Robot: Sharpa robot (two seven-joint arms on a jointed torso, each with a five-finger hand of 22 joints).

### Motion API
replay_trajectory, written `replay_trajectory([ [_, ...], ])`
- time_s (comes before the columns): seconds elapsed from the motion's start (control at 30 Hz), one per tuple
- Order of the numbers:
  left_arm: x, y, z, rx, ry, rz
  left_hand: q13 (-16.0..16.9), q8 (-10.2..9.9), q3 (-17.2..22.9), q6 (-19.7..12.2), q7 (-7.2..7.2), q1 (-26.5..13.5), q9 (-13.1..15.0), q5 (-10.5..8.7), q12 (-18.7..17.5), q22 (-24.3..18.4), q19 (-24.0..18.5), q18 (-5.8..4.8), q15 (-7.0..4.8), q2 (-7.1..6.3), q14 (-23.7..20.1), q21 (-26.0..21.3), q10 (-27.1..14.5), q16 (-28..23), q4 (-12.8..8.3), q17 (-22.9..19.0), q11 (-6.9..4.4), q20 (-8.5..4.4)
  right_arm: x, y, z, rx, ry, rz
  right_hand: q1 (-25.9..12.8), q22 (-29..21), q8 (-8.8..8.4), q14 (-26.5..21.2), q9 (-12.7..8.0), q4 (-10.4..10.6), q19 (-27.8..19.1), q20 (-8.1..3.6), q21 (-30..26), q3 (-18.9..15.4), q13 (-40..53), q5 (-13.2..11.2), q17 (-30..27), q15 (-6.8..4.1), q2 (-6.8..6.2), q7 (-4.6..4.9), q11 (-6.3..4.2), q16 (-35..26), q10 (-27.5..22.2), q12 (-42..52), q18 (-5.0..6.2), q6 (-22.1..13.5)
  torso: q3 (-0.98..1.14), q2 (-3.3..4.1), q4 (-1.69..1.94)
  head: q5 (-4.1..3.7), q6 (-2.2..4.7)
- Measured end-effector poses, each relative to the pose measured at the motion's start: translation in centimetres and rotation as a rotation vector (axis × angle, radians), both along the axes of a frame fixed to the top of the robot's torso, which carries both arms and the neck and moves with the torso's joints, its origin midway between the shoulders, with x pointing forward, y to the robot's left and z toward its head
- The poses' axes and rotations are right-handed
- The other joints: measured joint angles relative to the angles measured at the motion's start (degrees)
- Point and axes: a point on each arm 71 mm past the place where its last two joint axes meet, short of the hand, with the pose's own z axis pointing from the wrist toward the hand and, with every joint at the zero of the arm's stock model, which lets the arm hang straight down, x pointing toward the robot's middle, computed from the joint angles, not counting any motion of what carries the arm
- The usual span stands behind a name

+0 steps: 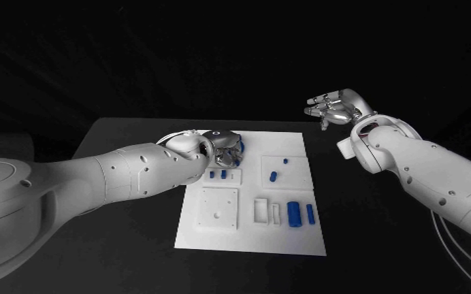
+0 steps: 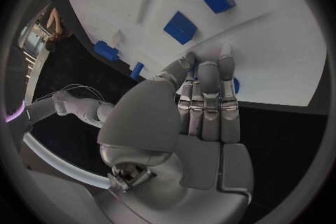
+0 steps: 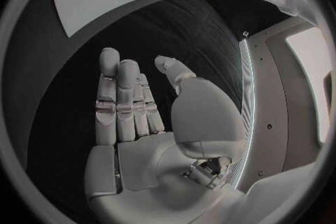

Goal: Assemble the parts on the task board

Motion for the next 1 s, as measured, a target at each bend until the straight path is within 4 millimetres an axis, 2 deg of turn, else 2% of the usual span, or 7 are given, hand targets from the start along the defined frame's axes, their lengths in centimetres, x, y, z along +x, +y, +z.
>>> replay_trajectory([
  [0.33,-0.1,0.8,0.2,-0.042,0.017,0.032,0.0,0.0,-0.1,0.2,-0.21,0.0,0.0,0.0,0.0,-0.1,0.0,0.0,0.0,0.0,0.0,0.0,0.0,0.0,-0.1,0.0,0.0,0.0,0.0,-0.1,0.0,-0.001,0.001,-0.001,0.0,0.1,0.0,0.0,0.0,0.2,0.0,0.0,-0.3,0.2,0.0,0.0,-0.1,0.0,0.0,-0.01,0.0,0.0,0.0,0.0,0.01,0.0,0.0,-0.02,0.05,-0.04,0.26],
  [0.77,-0.4,0.9,3.0,-0.161,0.014,0.047,0.0,0.0,-0.2,0.2,-0.21,0.0,0.0,0.0,0.0,-0.1,0.0,-0.01,-0.01,-0.01,0.0,0.2,0.0,0.0,-0.2,0.0,0.0,0.01,0.0,-0.4,-0.1,-0.004,0.002,-0.006,0.0,0.1,0.0,0.0,0.0,0.2,0.0,0.01,-0.3,0.2,0.0,0.0,-0.1,0.0,0.0,-0.06,-0.01,0.0,0.0,0.0,-0.01,0.0,-0.01,-0.07,0.1,0.16,0.38],
  [1.0,-0.7,2.0,3.9,-0.187,0.017,0.063,0.0,0.0,-0.3,0.2,-0.21,0.0,-0.1,0.0,0.0,-0.1,0.0,-0.01,-0.01,-0.01,0.0,0.2,0.0,0.0,-0.3,0.0,0.0,0.01,0.0,-0.6,-0.1,-0.005,0.002,-0.008,0.0,0.1,0.0,0.0,0.0,0.2,0.0,0.01,-0.3,0.2,0.0,0.0,-0.1,-0.01,0.0,-0.07,-0.01,0.0,0.0,0.0,-0.07,0.0,-0.01,-0.08,0.11,0.33,0.47],
])
